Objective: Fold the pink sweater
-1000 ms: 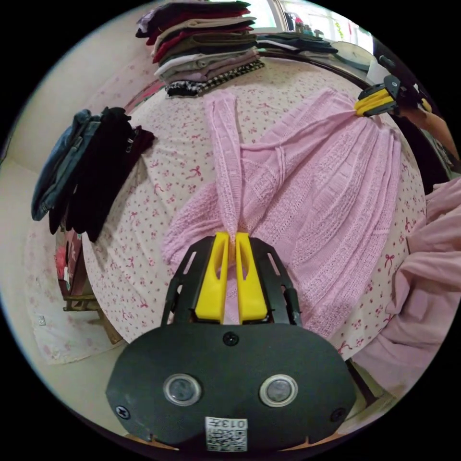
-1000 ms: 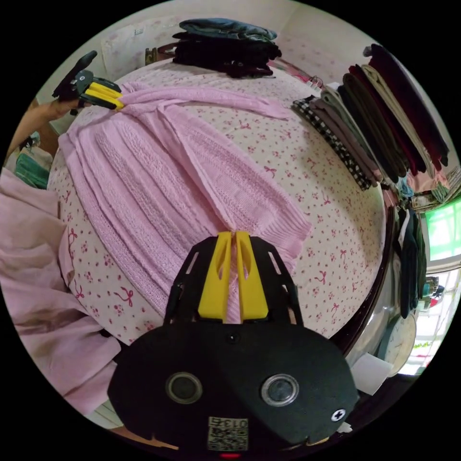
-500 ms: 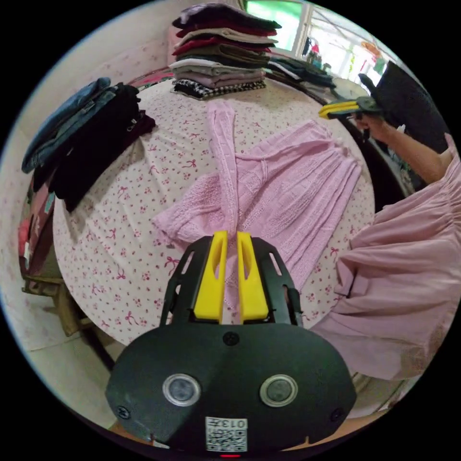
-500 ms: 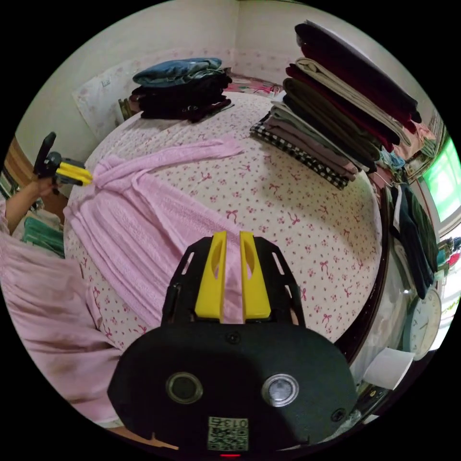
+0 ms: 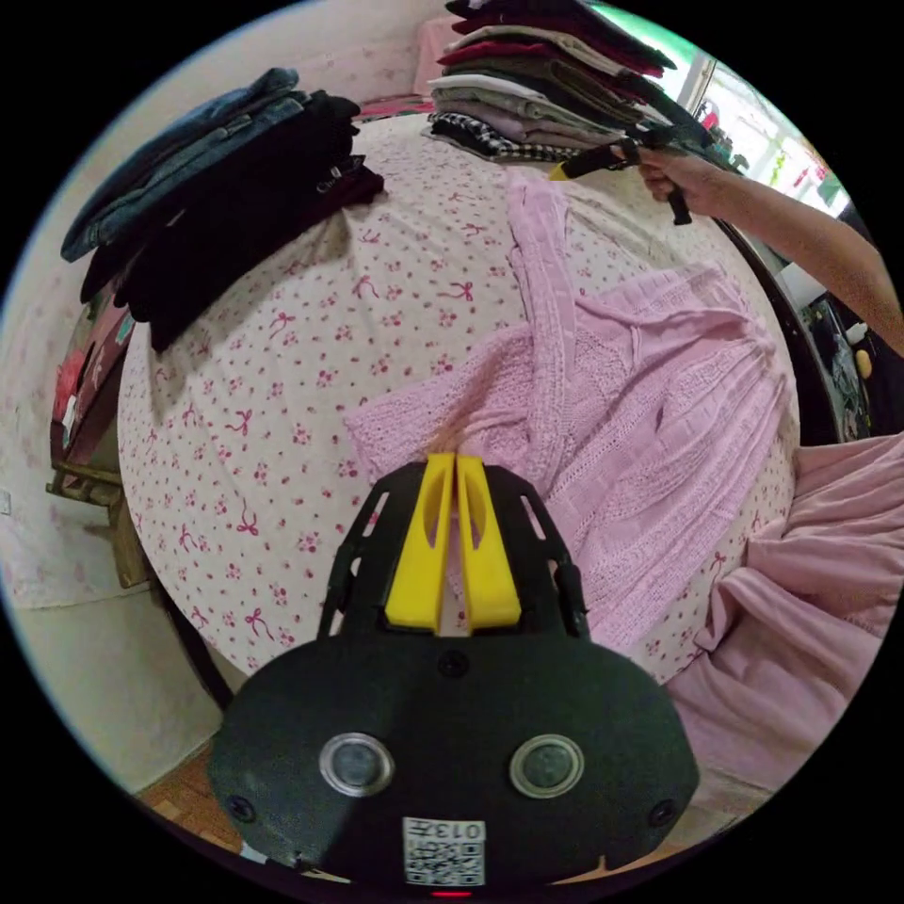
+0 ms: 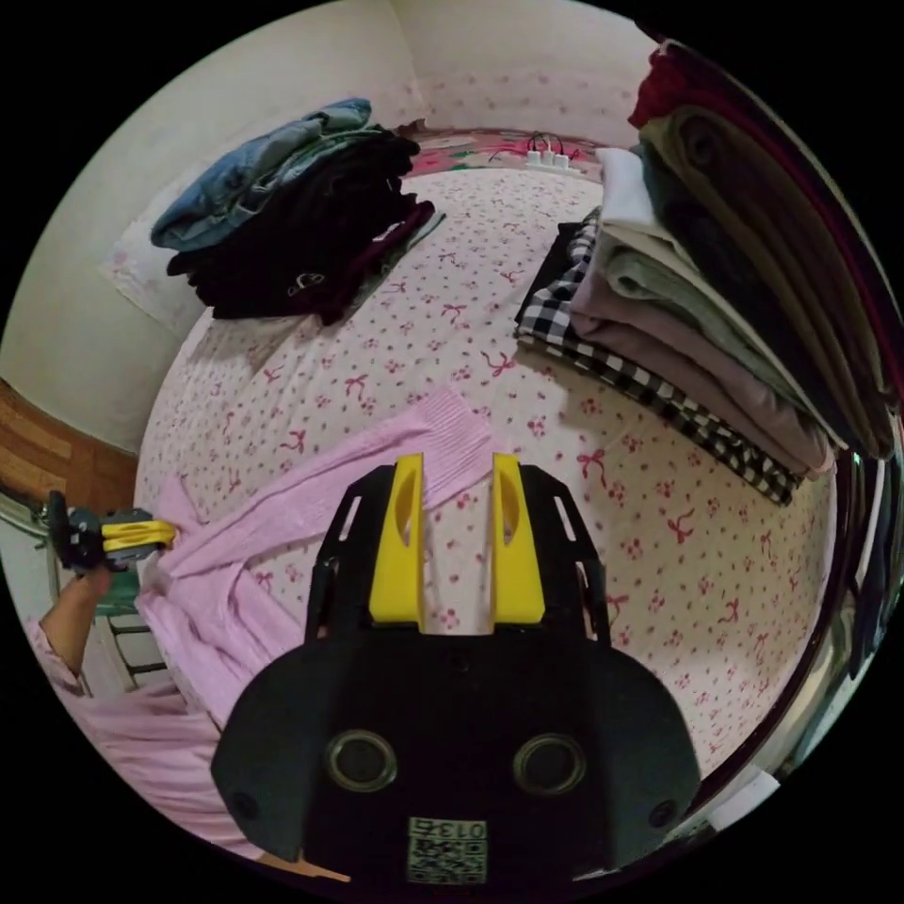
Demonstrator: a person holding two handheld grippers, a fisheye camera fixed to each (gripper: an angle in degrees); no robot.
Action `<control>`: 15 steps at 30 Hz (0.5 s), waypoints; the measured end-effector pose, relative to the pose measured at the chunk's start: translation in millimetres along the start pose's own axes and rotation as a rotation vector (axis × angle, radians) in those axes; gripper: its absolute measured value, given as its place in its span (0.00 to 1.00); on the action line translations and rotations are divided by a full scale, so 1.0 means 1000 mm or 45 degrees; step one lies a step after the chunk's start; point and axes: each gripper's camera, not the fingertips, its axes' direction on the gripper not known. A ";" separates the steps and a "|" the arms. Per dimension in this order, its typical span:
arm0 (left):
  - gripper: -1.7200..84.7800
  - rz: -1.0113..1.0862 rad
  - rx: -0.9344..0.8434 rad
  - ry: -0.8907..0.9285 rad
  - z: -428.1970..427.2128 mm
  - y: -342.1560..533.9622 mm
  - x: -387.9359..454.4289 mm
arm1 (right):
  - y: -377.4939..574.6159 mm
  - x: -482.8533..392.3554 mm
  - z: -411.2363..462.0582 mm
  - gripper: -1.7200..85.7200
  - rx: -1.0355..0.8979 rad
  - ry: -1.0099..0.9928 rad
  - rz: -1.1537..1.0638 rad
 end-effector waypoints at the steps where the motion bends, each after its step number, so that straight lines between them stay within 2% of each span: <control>1: 0.02 -0.011 0.003 0.010 0.000 0.001 -0.002 | -0.013 0.003 0.010 0.13 -0.034 0.041 0.012; 3: 0.02 -0.036 0.011 0.038 0.000 0.002 -0.009 | -0.027 0.009 0.028 0.11 -0.131 0.073 0.039; 4: 0.02 -0.033 0.012 0.041 0.000 0.002 -0.010 | -0.033 0.009 0.025 0.09 -0.084 0.073 0.029; 6: 0.02 -0.023 0.020 0.047 0.000 0.003 -0.013 | -0.044 0.005 0.024 0.07 -0.158 0.006 -0.029; 9: 0.02 -0.017 0.033 0.053 0.000 0.004 -0.016 | -0.051 -0.015 -0.012 0.05 0.008 -0.087 -0.195; 15: 0.02 0.017 0.045 0.022 -0.002 0.005 -0.011 | -0.034 -0.081 -0.152 0.05 0.406 -0.444 -0.637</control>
